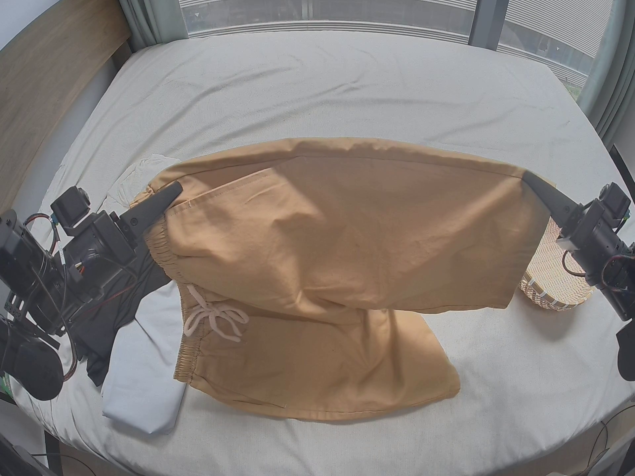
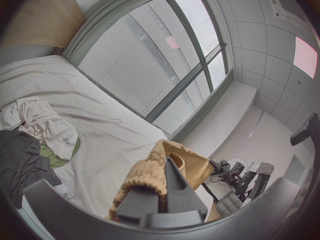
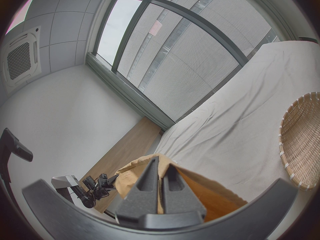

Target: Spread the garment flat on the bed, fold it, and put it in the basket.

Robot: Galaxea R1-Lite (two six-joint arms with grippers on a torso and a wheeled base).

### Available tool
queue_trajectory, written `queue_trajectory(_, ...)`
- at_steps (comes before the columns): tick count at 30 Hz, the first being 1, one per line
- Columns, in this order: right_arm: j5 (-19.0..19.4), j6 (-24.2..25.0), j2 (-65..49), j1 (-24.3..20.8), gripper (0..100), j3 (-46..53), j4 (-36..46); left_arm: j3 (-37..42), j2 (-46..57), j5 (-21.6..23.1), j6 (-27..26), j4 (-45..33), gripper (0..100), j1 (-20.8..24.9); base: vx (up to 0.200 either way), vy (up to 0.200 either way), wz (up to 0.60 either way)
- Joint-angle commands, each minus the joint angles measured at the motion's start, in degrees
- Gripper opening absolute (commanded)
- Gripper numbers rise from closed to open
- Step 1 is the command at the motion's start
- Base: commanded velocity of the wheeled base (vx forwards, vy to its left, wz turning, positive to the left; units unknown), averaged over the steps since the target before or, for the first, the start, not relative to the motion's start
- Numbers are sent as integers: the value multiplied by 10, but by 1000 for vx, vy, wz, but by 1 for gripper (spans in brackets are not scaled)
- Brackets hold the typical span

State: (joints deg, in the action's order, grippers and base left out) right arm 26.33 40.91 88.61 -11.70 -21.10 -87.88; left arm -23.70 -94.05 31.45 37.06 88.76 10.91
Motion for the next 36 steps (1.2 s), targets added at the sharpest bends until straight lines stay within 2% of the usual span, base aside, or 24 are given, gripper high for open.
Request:
queue_trajectory(1, 1, -1, 31, 6, 0, 0, -3, -7, -22, -2, -1, 0, 0, 0, 0, 0, 0)
queue_trajectory(11, 5, -1, 93, 8, 0, -82, 3, -44, -76, -9, -8, 0, 0, -1, 0, 0, 0)
queue_trajectory(16, 5, 0, 150, 19, 0, -122, 3, -93, -116, -19, -8, 0, 0, -18, 0, 0, 0)
queue_trajectory(27, 5, -1, 205, 20, 0, -177, 2, -135, -173, -19, -8, 0, 0, -36, 0, 0, 0)
queue_trajectory(36, 3, -1, 266, 45, 0, -222, -1, -199, -236, -24, -8, 0, 0, -35, 0, 0, 0)
